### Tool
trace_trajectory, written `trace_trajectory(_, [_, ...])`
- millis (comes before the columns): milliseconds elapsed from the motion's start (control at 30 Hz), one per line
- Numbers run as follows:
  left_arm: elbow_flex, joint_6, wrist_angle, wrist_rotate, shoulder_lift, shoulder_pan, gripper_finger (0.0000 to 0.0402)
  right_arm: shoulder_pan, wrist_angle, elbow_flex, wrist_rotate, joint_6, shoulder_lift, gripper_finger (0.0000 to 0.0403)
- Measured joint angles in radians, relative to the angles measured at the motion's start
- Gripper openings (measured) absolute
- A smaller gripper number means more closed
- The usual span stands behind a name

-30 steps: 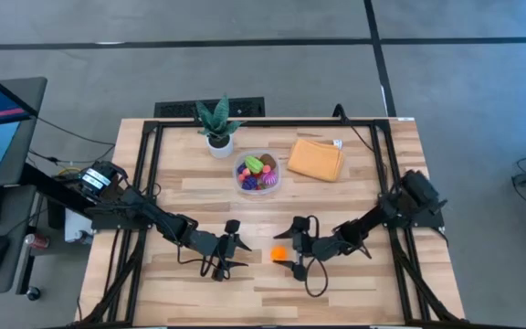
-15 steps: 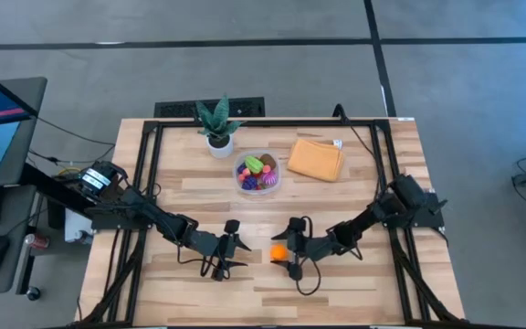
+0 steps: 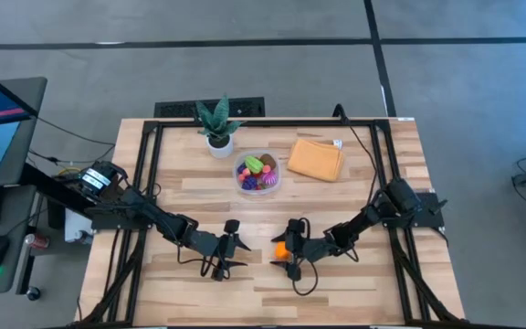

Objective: Pick and placing Produce into tupperware
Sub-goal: Put the orange into the transparent bin

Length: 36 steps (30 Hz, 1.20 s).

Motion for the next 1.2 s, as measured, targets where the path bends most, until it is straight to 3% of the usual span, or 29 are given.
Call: trace_trajectory(1200, [0.0,0.0,-0.015,0.0,0.0,0.0,0.0204,0.0,-0.011,-0.002,-0.01,0.004,0.0,0.0218])
